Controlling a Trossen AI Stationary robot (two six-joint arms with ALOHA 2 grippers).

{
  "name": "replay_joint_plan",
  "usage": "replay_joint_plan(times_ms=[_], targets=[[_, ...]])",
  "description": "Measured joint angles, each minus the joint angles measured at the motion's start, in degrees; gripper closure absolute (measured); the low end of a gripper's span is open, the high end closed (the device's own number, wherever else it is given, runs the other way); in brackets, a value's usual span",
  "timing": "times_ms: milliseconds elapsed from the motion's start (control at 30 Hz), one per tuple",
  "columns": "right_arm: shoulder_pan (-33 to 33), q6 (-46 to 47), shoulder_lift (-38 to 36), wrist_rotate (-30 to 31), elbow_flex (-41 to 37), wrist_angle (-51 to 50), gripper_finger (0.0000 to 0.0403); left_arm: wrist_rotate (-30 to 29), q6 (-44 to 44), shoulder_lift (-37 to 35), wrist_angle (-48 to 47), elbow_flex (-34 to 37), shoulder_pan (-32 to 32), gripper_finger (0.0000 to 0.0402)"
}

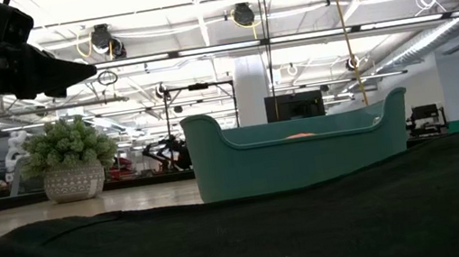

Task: Pick and placing Produce into tupperware
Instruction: Put the watermelon in the blue bin

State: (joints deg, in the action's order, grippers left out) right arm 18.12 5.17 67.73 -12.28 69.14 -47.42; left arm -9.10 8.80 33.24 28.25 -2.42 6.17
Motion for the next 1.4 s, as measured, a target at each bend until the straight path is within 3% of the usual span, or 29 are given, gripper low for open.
replay_joint_plan(times_ms=[500,767,1133,1400], targets=[[1.1,1.1,6.5,0.0,0.7,-7.0,0.0403,0.0,-0.6,0.0,-0.7,0.0,0.0,0.0401],[1.1,1.0,12.5,0.1,5.9,-15.4,0.0403,0.0,-0.6,0.1,-1.5,0.0,0.0,0.0401],[1.1,-2.9,12.9,0.5,6.3,-16.5,0.0403,0.0,-0.8,0.1,-2.8,0.0,0.0,0.0401],[1.1,1.4,12.9,0.5,6.3,-19.4,0.0403,0.0,-0.7,0.1,-2.8,0.0,0.0,0.0400]])
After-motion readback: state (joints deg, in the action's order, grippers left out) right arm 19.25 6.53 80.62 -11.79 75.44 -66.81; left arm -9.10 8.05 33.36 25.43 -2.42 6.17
